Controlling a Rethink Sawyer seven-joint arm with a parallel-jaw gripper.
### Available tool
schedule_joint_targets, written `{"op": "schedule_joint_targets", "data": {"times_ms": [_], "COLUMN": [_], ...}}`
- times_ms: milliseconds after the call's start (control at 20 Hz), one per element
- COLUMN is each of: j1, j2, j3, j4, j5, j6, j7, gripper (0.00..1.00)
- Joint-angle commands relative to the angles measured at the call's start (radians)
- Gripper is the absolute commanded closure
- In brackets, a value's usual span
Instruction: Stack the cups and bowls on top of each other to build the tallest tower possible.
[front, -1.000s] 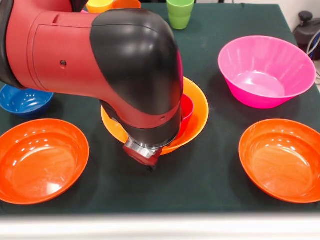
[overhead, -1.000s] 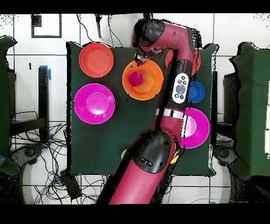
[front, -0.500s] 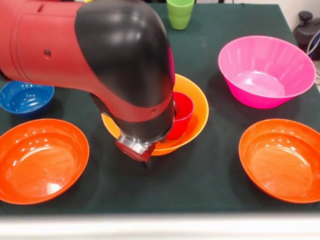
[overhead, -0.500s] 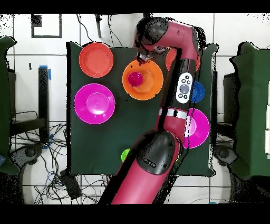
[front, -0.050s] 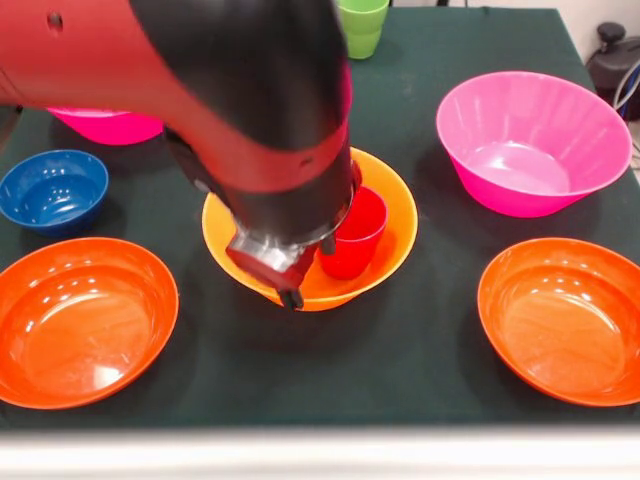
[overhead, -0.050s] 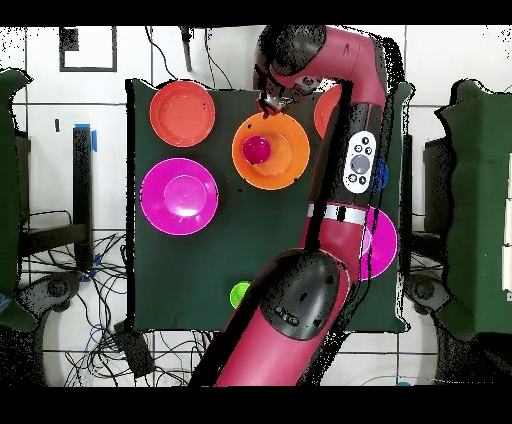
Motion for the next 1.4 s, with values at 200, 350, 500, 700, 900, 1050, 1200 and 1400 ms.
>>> {"op": "schedule_joint_targets", "data": {"times_ms": [200,350,500,700,900,1050,1200,1400], "j1": [-0.028,-0.049,-0.071,-0.092,-0.114,-0.125,-0.130,-0.114], "j2": [-0.172,-0.249,-0.323,-0.370,-0.388,-0.400,-0.406,-0.403], "j3": [-0.245,-0.329,-0.385,-0.436,-0.472,-0.499,-0.519,-0.559], "j4": [0.257,0.382,0.503,0.602,0.692,0.755,0.801,0.832], "j5": [0.198,0.292,0.360,0.421,0.455,0.461,0.459,0.470], "j6": [-0.035,-0.139,-0.244,-0.395,-0.556,-0.646,-0.703,-0.748], "j7": [0.487,0.660,0.788,0.982,1.114,1.165,1.197,1.294], "gripper": [0.00,0.00,0.00,0.00,0.00,0.00,0.00,0.00]}}
